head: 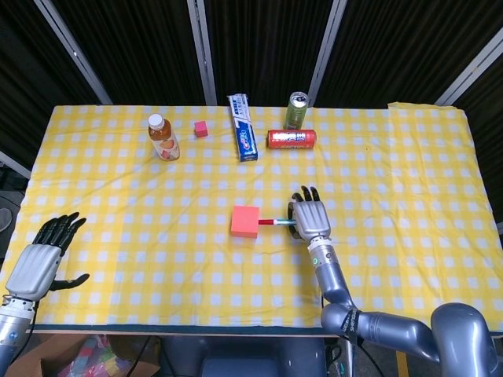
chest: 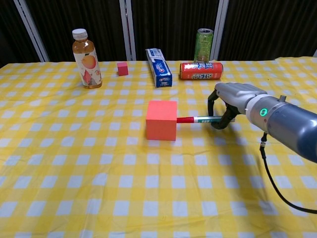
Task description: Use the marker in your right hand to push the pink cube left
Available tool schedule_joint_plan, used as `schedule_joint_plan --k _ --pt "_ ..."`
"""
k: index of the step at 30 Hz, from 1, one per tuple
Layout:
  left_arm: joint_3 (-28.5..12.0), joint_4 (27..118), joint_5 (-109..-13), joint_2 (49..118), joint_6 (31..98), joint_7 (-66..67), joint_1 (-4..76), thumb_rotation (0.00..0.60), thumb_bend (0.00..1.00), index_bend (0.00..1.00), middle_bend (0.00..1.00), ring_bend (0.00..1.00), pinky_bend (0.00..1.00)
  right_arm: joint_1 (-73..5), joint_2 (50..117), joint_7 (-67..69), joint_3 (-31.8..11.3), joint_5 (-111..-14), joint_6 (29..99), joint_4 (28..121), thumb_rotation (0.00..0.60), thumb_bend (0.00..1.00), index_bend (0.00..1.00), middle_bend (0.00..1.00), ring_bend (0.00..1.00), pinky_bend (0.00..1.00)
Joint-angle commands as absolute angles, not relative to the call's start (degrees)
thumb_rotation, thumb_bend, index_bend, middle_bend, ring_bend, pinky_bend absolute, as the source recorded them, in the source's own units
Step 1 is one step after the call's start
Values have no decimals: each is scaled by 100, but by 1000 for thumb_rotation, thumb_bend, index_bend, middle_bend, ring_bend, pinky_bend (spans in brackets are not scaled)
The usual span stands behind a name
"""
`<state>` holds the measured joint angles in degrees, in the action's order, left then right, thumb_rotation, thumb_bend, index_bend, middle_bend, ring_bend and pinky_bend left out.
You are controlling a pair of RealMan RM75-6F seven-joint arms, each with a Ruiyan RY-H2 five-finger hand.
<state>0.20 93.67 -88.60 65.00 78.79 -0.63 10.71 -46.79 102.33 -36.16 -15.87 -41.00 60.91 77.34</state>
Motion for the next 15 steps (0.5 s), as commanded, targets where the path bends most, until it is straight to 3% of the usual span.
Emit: schedule_joint_plan --k 1,15 --pt "20 9369 -8861 6501 7882 -62 1070 600 0 0 0 0 7 -4745 10302 -3645 -1637 -4129 6109 7724 600 423 635 242 19 0" --pt "21 9374 -8851 6505 7884 -37 1068 600 0 0 0 0 7 -4814 10391 -3754 -1653 -4141 6204 7876 600 423 635 242 19 0"
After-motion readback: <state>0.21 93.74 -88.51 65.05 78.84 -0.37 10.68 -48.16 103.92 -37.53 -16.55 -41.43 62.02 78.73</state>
